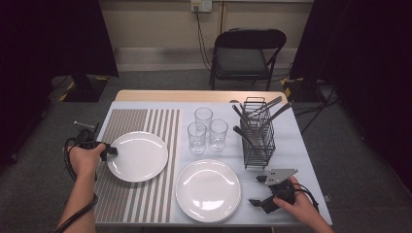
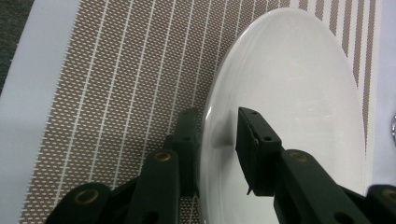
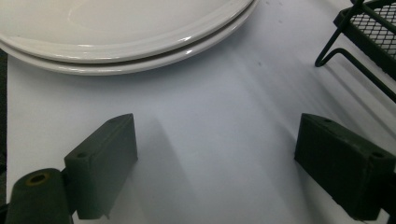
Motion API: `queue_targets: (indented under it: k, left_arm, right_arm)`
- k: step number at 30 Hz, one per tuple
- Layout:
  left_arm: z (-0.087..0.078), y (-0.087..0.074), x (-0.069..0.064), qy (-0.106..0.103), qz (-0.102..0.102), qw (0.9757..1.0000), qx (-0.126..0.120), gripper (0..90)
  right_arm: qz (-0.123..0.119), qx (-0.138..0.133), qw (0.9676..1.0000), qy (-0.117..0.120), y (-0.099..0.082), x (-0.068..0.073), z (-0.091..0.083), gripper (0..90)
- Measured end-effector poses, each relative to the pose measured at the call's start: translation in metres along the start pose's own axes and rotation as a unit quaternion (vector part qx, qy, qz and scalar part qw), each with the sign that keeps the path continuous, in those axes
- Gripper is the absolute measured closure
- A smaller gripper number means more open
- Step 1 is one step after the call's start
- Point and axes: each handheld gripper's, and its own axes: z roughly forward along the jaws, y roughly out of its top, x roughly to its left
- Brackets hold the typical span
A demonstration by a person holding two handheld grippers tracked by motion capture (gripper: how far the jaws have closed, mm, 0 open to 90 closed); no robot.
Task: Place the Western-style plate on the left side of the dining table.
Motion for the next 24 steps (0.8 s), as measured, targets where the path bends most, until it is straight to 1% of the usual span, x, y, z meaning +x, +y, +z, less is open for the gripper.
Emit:
queue_targets:
  k: [2, 3, 4, 8, 12, 17, 18, 19, 20, 21, 22, 23, 24]
  left_arm:
    - [-0.0002, 0.0001, 0.0004, 0.000, 0.002, 1.0000, 0.001, 69.2]
    - [-0.0006, 0.0003, 0.0012, 0.002, 0.008, 1.0000, 0.006, 69.1]
    - [-0.0009, 0.0004, 0.0014, 0.003, 0.010, 0.9999, 0.007, 69.0]
    - [-0.0007, 0.0002, 0.0019, 0.003, 0.009, 0.9999, 0.006, 68.4]
    - [-0.0018, 0.0011, 0.0026, 0.006, 0.014, 0.9999, 0.004, 68.2]
    - [-0.0010, 0.0016, 0.0028, 0.007, 0.011, 0.9999, 0.004, 67.6]
    - [-0.0002, 0.0014, 0.0024, 0.008, 0.006, 0.9999, 0.003, 67.6]
    - [0.0019, 0.0008, 0.0006, 0.011, -0.012, 0.9998, -0.012, 67.6]
    - [0.0012, 0.0008, 0.0020, 0.007, -0.006, 0.9999, -0.007, 67.6]
    - [0.0003, 0.0011, 0.0045, 0.009, 0.006, 0.9999, 0.004, 67.6]
    - [0.0004, 0.0011, 0.0057, 0.008, 0.007, 0.9999, 0.005, 67.6]
    - [0.0008, 0.0012, 0.0061, 0.008, 0.003, 1.0000, 0.004, 67.7]
    - [0.0007, 0.0013, 0.0067, 0.010, 0.006, 0.9999, 0.008, 67.8]
  right_arm:
    - [0.000, 0.001, 1.0000, -0.001, 0.0000, 0.0000, -0.0001, 12.1]
    - [0.000, 0.001, 1.0000, -0.001, 0.0000, 0.0000, -0.0001, 12.1]
    - [0.000, 0.000, 1.0000, 0.000, 0.0000, 0.0000, 0.0000, 12.1]
    - [0.000, 0.000, 1.0000, 0.000, 0.0000, 0.0000, 0.0000, 12.1]
    - [0.000, 0.000, 1.0000, 0.000, 0.0000, 0.0000, 0.0000, 12.1]
    - [0.000, 0.000, 1.0000, 0.000, 0.0000, 0.0000, 0.0000, 12.1]
    - [0.000, 0.000, 1.0000, 0.000, 0.0000, 0.0000, 0.0000, 12.1]
    - [0.000, 0.000, 1.0000, 0.000, 0.0000, 0.0000, -0.0001, 12.1]
    - [0.000, 0.000, 1.0000, 0.000, 0.0000, 0.0000, 0.0000, 12.1]
    - [0.000, 0.000, 1.0000, 0.000, 0.0000, 0.0001, 0.0000, 12.1]
    - [0.000, 0.000, 1.0000, 0.000, 0.0000, 0.0000, 0.0000, 12.1]
    - [0.000, 0.000, 1.0000, 0.000, -0.0001, 0.0000, 0.0000, 12.1]
    - [0.000, 0.000, 1.0000, 0.000, 0.0000, 0.0001, 0.0000, 12.1]
